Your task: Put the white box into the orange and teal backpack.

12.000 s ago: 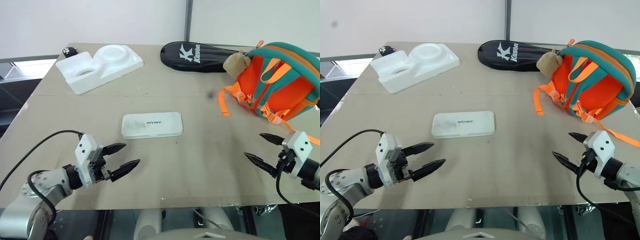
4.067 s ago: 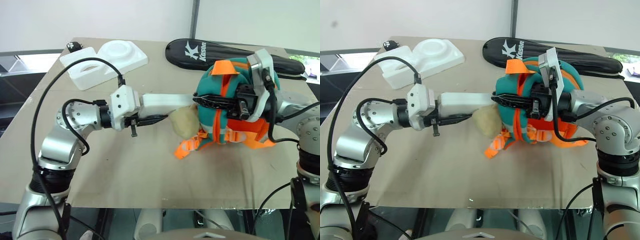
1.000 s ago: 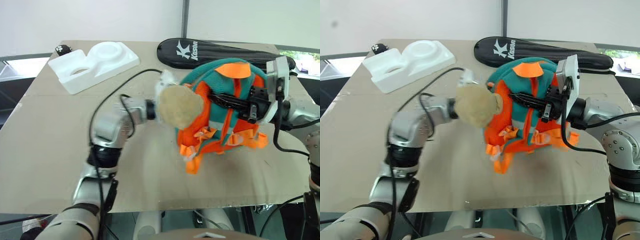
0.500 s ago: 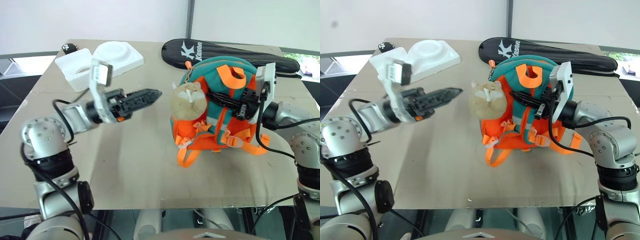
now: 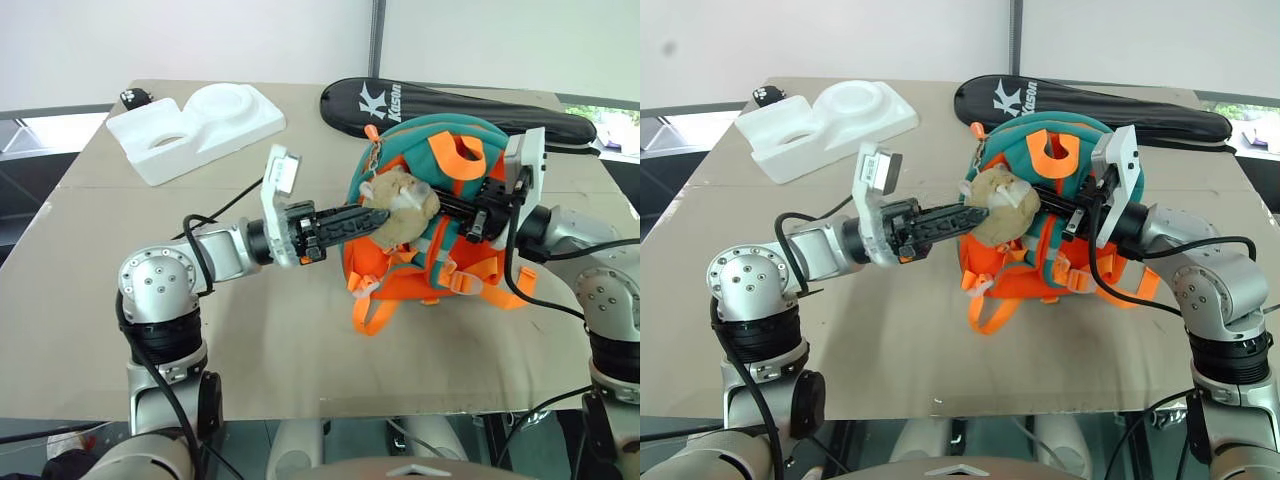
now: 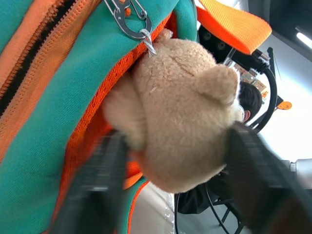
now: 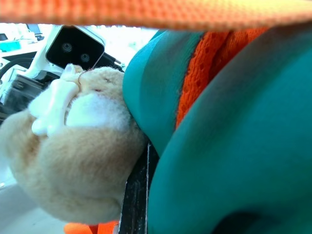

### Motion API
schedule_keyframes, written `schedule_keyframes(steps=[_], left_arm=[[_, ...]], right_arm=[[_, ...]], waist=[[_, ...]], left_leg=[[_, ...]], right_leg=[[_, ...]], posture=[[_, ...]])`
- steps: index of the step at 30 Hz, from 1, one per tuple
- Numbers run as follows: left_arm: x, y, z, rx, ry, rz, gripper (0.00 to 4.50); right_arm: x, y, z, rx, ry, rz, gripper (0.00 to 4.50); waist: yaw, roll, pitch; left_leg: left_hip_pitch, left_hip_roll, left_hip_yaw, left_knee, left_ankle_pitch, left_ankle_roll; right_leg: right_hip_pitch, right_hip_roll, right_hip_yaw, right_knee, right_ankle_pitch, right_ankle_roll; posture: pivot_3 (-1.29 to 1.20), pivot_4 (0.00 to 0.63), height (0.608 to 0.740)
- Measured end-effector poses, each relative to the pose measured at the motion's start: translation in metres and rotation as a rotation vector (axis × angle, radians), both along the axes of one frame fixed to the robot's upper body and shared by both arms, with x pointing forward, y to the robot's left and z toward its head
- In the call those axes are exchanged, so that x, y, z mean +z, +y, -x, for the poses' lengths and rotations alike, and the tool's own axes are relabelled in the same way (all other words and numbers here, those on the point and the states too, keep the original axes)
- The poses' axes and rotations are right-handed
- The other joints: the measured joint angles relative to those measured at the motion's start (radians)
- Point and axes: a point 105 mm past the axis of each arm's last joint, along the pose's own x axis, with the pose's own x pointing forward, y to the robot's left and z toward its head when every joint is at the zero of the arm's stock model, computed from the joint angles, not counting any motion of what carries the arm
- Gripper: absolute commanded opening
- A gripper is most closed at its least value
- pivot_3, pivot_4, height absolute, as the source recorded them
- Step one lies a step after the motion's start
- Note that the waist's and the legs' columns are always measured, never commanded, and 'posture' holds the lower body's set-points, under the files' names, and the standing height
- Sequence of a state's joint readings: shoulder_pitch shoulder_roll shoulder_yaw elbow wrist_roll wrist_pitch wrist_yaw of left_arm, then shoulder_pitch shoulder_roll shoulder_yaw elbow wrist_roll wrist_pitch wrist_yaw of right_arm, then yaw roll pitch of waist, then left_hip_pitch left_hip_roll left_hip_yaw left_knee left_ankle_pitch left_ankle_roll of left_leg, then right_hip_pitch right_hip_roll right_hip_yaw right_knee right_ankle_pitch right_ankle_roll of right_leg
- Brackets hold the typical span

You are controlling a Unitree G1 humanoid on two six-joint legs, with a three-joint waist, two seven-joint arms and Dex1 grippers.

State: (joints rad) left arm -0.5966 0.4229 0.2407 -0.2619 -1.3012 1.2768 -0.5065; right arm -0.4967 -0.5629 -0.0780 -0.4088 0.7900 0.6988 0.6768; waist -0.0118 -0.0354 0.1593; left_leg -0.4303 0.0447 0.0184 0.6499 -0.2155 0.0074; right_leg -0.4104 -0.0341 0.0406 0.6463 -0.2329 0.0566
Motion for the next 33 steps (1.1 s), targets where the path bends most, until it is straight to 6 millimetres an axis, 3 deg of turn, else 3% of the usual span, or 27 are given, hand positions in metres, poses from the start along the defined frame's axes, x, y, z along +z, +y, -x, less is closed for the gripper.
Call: schedule_keyframes(steps=[3,9,17,22,25,30,33], left_arm=[[0.003,0.003,-0.001,0.005,-0.012,-0.002,0.33],[0.014,0.024,-0.004,0.039,-0.032,0.028,0.33],[0.020,0.062,-0.020,0.158,0.013,0.083,0.33],[0.001,0.073,-0.020,0.199,0.070,0.083,0.32],[-0.030,0.088,-0.018,0.268,0.146,0.054,0.32],[-0.057,0.097,-0.018,0.345,0.188,0.012,0.28],[-0.065,0.099,-0.021,0.375,0.187,-0.013,0.28]], right_arm=[[0.001,0.000,0.000,-0.011,-0.004,-0.001,0.00],[0.012,-0.003,-0.014,-0.132,-0.010,-0.078,0.00],[0.025,-0.027,-0.037,-0.310,0.026,-0.226,0.00],[0.027,-0.034,-0.045,-0.353,0.048,-0.258,0.00],[0.027,-0.039,-0.054,-0.407,0.063,-0.274,0.00],[0.025,-0.042,-0.062,-0.450,0.087,-0.290,0.00],[0.025,-0.042,-0.063,-0.455,0.092,-0.295,0.00]], waist=[[0.000,0.000,0.000],[-0.002,0.000,0.000],[-0.001,0.000,0.000],[-0.002,0.000,0.000],[-0.005,0.000,0.000],[0.003,0.000,0.000],[0.002,0.000,0.000]], left_leg=[[0.000,0.000,0.000,0.000,0.000,0.000],[0.000,0.000,0.000,0.000,0.000,0.000],[-0.001,0.000,0.001,-0.001,0.000,0.000],[-0.001,0.000,0.001,-0.002,0.000,0.000],[0.000,0.000,0.002,-0.003,0.000,0.000],[-0.001,0.000,0.002,-0.002,0.000,0.000],[-0.001,0.000,0.002,-0.002,0.000,0.000]], right_leg=[[0.000,0.000,0.000,0.000,0.000,0.000],[-0.001,0.000,0.000,0.000,0.000,0.000],[-0.001,0.000,0.000,-0.001,0.000,0.000],[-0.002,0.000,0.000,-0.001,0.000,0.000],[-0.002,0.000,0.001,-0.001,0.000,0.000],[-0.002,-0.001,0.001,-0.001,0.000,0.000],[-0.002,-0.001,0.001,-0.002,0.000,0.000]], posture=[[0.00,0.150,0.740],[0.00,0.150,0.740],[0.00,0.150,0.740],[0.00,0.150,0.740],[0.00,0.150,0.740],[0.00,0.150,0.740],[0.00,0.150,0.740]])
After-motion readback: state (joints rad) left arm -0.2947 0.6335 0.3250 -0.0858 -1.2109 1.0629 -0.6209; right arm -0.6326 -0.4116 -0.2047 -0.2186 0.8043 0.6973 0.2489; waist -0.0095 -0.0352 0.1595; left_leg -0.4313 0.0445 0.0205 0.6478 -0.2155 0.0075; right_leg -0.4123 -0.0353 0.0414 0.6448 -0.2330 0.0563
